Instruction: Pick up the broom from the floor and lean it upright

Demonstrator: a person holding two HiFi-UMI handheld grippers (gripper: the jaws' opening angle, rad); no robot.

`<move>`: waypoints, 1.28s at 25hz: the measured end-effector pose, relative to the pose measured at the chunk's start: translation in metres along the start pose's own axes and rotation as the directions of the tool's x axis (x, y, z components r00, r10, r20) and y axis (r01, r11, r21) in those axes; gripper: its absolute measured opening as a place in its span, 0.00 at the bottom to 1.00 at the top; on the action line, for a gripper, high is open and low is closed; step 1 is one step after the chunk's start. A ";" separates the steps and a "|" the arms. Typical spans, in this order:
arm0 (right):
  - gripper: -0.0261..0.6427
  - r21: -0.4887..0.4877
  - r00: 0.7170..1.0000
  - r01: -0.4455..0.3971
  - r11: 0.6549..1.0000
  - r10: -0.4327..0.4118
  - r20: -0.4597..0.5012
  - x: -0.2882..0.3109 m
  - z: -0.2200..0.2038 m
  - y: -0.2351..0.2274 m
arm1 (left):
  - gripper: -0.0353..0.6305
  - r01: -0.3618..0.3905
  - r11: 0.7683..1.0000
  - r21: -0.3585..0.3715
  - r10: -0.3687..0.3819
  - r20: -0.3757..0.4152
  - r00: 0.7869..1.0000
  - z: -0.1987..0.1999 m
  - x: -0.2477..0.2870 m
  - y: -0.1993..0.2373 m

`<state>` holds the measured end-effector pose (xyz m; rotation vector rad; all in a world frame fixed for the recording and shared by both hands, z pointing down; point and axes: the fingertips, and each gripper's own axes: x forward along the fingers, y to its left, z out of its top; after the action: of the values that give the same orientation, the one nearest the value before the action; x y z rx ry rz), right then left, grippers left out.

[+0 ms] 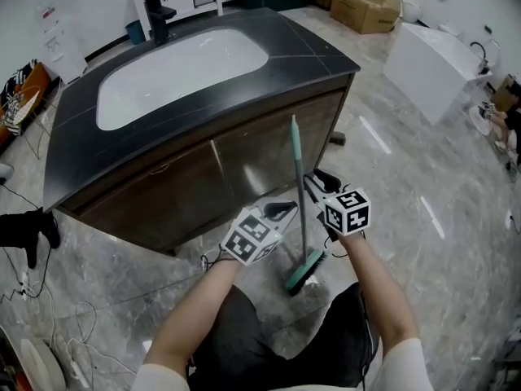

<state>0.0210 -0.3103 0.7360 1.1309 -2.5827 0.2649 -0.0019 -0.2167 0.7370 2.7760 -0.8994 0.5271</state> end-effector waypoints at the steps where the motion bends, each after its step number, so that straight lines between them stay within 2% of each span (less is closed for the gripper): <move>1: 0.23 0.005 1.000 -0.002 1.000 0.002 0.007 -0.004 -0.002 0.000 | 0.07 0.004 1.000 0.005 -0.004 -0.004 1.000 -0.003 0.003 -0.001; 9: 0.09 -0.029 0.999 -0.016 0.999 0.017 0.035 -0.030 -0.024 0.002 | 0.07 0.072 0.997 -0.027 -0.071 0.015 0.997 -0.001 0.007 -0.025; 13: 0.04 0.005 0.999 0.001 1.000 -0.001 0.050 -0.039 -0.033 -0.008 | 0.07 0.061 0.998 -0.009 -0.061 0.047 0.997 0.007 0.011 -0.028; 17: 0.04 0.062 0.999 0.024 0.998 -0.026 0.032 -0.051 -0.036 -0.011 | 0.07 0.005 1.000 0.030 -0.007 0.063 0.998 0.011 0.013 -0.029; 21: 0.04 0.098 0.998 0.027 0.995 -0.021 -0.061 -0.074 -0.027 0.004 | 0.07 -0.048 0.999 -0.016 0.047 -0.049 0.998 -0.020 0.012 -0.032; 24: 0.04 0.104 0.991 -0.003 0.995 0.017 -0.130 -0.094 -0.017 0.025 | 0.07 -0.139 0.990 -0.031 0.137 -0.043 0.990 -0.022 -0.003 -0.031; 27: 0.04 0.096 0.975 -0.003 0.995 0.024 -0.221 -0.127 -0.004 0.047 | 0.07 -0.270 0.959 -0.083 0.270 -0.010 0.963 -0.010 -0.038 -0.028; 29: 0.04 0.107 0.969 0.008 0.994 0.019 -0.245 -0.150 0.013 0.055 | 0.07 -0.296 0.949 -0.110 0.294 -0.031 0.955 0.007 -0.063 -0.031; 32: 0.04 0.118 0.965 -0.001 0.993 0.031 -0.259 -0.181 0.055 0.070 | 0.07 -0.300 0.949 -0.094 0.298 -0.033 0.954 0.053 -0.100 -0.034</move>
<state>0.0742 -0.1556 0.6179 1.0362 -2.3704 0.5376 -0.0422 -0.1504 0.6473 2.5560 -1.3154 0.5360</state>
